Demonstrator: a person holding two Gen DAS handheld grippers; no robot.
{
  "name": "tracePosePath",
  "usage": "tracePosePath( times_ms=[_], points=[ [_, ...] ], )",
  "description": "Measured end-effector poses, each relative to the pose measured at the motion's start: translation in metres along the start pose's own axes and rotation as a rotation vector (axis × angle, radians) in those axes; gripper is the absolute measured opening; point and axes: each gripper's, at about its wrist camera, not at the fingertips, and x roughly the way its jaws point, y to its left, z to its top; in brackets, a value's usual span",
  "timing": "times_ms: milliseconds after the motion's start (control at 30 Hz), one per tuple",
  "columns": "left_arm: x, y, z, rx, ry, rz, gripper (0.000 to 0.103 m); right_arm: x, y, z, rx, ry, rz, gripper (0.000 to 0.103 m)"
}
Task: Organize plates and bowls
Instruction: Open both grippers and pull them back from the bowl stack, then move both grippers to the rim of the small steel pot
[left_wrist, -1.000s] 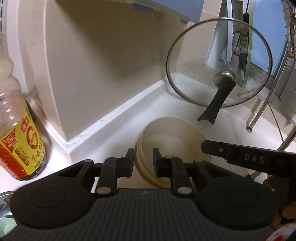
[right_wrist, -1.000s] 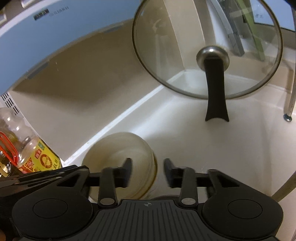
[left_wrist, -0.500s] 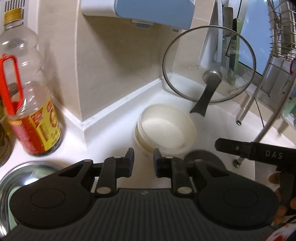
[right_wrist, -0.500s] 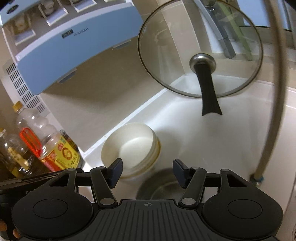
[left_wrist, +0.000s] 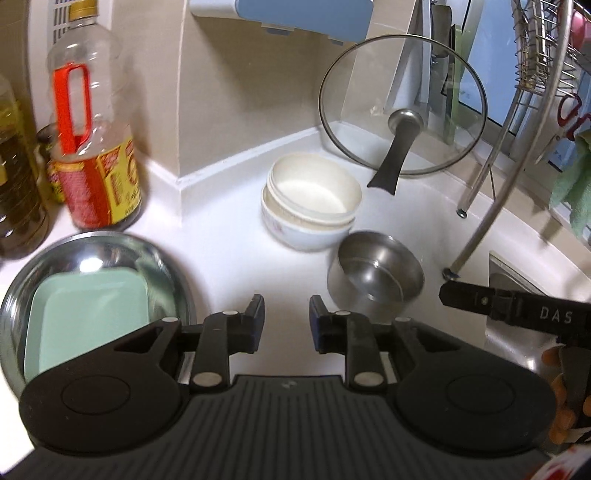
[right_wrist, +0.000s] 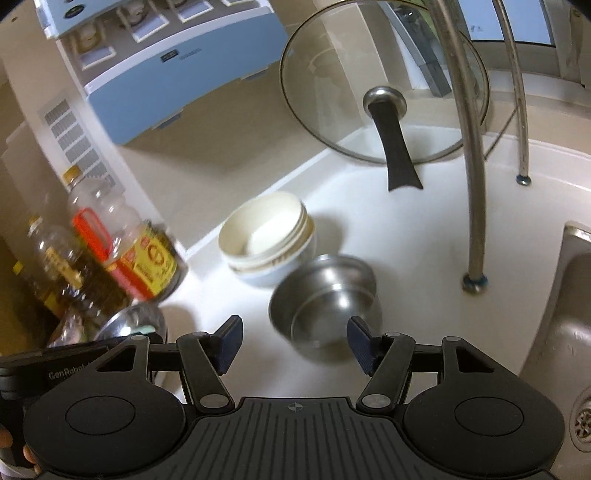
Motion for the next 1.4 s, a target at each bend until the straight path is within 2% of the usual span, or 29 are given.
tracePosePath(
  times_ms=[600, 900, 1400],
  points=[
    [-0.048, -0.034, -0.074, -0.033, 0.048, 0.044, 0.023, -0.048, -0.001, -0.075, -0.081, 0.125, -0.003, 0.064],
    [-0.059, -0.045, -0.095, -0.036, 0.077, 0.058, 0.023, -0.063, -0.009, -0.092, -0.071, 0.15, -0.016, 0.064],
    [-0.068, -0.058, -0.107, -0.024, 0.082, 0.055, 0.023, -0.078, -0.015, -0.101, -0.067, 0.164, -0.018, 0.064]
  ],
)
